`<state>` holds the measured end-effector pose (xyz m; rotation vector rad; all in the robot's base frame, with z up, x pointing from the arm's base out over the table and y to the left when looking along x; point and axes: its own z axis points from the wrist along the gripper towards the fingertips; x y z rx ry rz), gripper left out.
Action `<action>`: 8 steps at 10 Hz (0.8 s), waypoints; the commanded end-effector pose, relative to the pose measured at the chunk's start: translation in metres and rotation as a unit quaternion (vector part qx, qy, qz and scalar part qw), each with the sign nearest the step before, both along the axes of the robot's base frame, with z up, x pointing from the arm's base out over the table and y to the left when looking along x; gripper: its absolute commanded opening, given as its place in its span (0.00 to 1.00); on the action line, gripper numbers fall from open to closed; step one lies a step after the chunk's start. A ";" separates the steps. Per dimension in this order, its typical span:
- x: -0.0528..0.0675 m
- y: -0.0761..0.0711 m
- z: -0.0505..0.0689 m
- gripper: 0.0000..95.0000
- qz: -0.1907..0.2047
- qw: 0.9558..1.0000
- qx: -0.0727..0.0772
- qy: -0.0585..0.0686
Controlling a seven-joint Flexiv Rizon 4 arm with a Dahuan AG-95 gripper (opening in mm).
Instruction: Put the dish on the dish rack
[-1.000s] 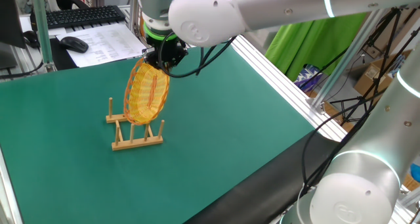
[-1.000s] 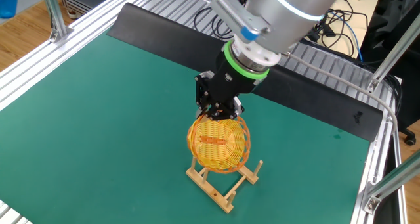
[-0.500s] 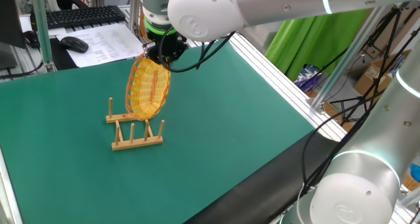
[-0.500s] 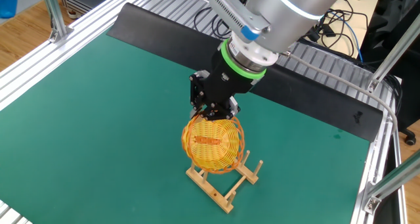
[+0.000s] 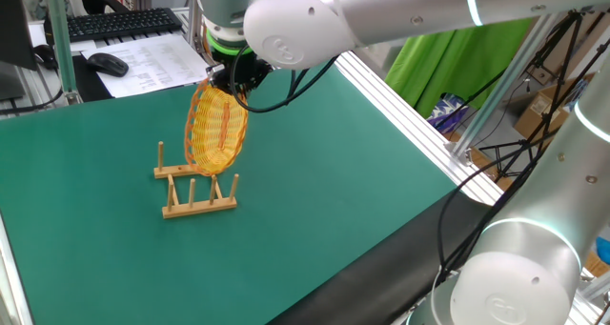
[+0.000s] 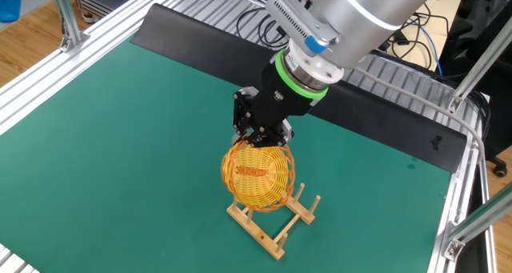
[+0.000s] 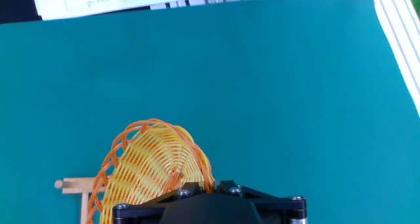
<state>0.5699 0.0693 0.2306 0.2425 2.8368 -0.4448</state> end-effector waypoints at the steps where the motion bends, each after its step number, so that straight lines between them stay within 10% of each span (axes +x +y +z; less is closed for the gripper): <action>1: 0.000 0.002 -0.001 0.00 -0.004 1.000 0.000 0.000; 8: -0.009 0.009 -0.005 0.00 -0.010 1.000 -0.008 -0.006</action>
